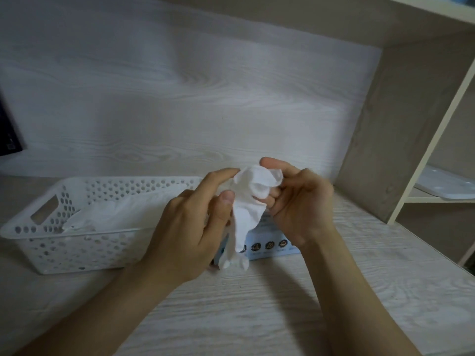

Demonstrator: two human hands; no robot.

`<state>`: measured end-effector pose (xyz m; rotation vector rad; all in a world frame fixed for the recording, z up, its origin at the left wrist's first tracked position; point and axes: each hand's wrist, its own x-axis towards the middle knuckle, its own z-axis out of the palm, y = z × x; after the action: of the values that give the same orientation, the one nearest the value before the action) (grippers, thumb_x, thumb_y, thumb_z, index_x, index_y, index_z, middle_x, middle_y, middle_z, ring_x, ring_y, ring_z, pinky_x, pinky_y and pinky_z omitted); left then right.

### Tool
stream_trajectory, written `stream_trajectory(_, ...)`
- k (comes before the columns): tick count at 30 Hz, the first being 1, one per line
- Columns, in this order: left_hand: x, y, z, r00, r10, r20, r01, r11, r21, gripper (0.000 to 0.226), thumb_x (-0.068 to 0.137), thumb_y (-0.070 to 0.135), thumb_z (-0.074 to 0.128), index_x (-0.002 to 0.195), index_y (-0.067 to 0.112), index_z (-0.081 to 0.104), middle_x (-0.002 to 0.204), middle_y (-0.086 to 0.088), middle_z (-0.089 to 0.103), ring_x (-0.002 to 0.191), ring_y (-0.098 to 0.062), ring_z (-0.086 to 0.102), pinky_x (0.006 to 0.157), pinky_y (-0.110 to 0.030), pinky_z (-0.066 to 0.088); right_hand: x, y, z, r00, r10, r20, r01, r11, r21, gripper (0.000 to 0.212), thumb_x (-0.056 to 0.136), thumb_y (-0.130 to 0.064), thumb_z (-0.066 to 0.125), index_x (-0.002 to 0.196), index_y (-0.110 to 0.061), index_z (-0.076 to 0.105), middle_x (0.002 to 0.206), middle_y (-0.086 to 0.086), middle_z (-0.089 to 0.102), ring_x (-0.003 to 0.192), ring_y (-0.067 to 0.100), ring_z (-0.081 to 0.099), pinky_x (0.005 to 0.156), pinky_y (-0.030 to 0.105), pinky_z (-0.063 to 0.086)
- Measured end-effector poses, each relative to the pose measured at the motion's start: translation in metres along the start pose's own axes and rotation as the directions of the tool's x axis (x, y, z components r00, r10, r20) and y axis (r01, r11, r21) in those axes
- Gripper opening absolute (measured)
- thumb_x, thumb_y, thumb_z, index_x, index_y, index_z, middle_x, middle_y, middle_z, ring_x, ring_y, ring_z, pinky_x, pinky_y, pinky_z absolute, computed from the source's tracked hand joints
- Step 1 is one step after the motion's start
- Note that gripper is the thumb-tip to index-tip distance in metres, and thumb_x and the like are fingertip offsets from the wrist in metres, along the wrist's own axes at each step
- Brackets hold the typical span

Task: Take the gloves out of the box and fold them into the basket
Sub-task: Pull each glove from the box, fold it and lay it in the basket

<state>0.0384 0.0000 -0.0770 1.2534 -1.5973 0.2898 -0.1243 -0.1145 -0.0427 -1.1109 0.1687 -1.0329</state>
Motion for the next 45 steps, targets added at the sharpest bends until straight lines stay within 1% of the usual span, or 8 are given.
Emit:
stream_trajectory(5,0.002,0.0,-0.004,0.998,-0.007,-0.056,0.004,0.999,-0.053,0.035,0.106,0.047,0.047,0.117,0.022,0.07,0.059,0.019,0.059,0.054,-0.005,0.059,0.051,-0.01,0.033,0.003,0.01,0.0,0.997,-0.067,0.032,0.074,0.951,-0.301,0.015,0.089,0.001,0.072,0.104,0.002,0.076,0.079,0.017,0.076,0.072,0.025,0.076,0.067,0.034,0.067)
stream_trajectory(11,0.002,-0.008,0.002,0.995,0.029,-0.1,-0.027,0.999,0.022,0.023,0.098,0.026,0.066,0.078,0.017,0.071,0.081,0.011,0.061,0.074,-0.011,0.063,0.066,-0.023,0.047,0.006,0.015,-0.007,0.98,-0.195,-0.051,0.149,0.87,-0.47,0.02,0.089,-0.014,0.072,0.07,-0.01,0.068,0.069,0.005,0.057,0.063,0.013,0.051,0.063,0.027,0.043)
stream_trajectory(17,0.004,-0.003,-0.004,0.994,-0.113,0.012,0.114,0.991,-0.076,0.051,0.1,0.062,0.044,0.124,0.024,0.069,0.096,0.018,0.073,0.092,-0.004,0.07,0.074,-0.019,0.052,0.002,0.018,0.0,0.995,-0.073,0.065,0.095,0.877,-0.471,0.01,0.084,-0.013,0.079,0.086,-0.005,0.073,0.084,0.029,0.065,0.077,0.03,0.062,0.07,0.038,0.052)
stream_trajectory(22,0.005,-0.005,-0.003,0.996,-0.085,0.013,0.086,0.989,-0.118,0.024,0.1,0.051,0.065,0.101,0.029,0.076,0.072,0.013,0.067,0.069,-0.013,0.067,0.058,-0.017,0.045,0.0,0.021,0.008,0.994,-0.067,0.087,0.102,0.856,-0.507,0.014,0.085,-0.012,0.083,0.091,-0.002,0.074,0.075,0.032,0.058,0.075,0.034,0.056,0.067,0.038,0.052)
stream_trajectory(26,0.01,-0.009,-0.006,0.987,-0.155,-0.04,0.142,0.961,-0.237,0.015,0.103,0.035,0.065,0.104,0.023,0.075,0.08,0.008,0.076,0.076,-0.016,0.074,0.066,-0.042,0.057,0.002,0.019,0.004,0.997,0.016,0.072,0.019,0.886,-0.464,0.024,0.082,-0.032,0.086,0.095,-0.017,0.073,0.092,0.055,0.05,0.085,0.044,0.054,0.073,0.055,0.041)
stream_trajectory(35,0.012,-0.014,-0.01,0.922,-0.327,-0.208,0.266,0.924,-0.273,0.008,0.097,0.025,0.06,0.089,0.023,0.057,0.075,0.006,0.063,0.065,-0.017,0.059,0.057,-0.035,0.046,0.0,0.019,-0.001,0.976,0.176,0.131,-0.06,0.788,-0.612,0.015,0.083,-0.012,0.065,0.085,-0.004,0.078,0.078,0.017,0.065,0.067,0.027,0.057,0.058,0.027,0.041)
stream_trajectory(41,0.012,-0.015,-0.008,0.928,-0.367,-0.064,0.341,0.906,-0.252,0.004,0.108,0.024,0.051,0.11,0.025,0.054,0.093,0.008,0.067,0.082,-0.011,0.063,0.065,-0.032,0.05,0.003,0.025,0.001,0.977,0.172,0.122,-0.065,0.796,-0.602,0.039,0.096,-0.022,0.059,0.088,0.017,0.055,0.08,0.021,0.051,0.078,0.032,0.046,0.071,0.04,0.036)
stream_trajectory(45,0.014,-0.013,-0.01,0.935,-0.322,-0.147,0.296,0.939,-0.177,0.009,0.103,0.031,0.06,0.102,0.022,0.063,0.085,0.01,0.067,0.078,-0.007,0.064,0.06,-0.016,0.046,-0.002,0.02,0.004,0.964,0.233,0.129,-0.108,0.783,-0.612,0.037,0.101,-0.035,0.068,0.086,-0.002,0.069,0.075,0.012,0.063,0.071,0.023,0.061,0.066,0.031,0.047)
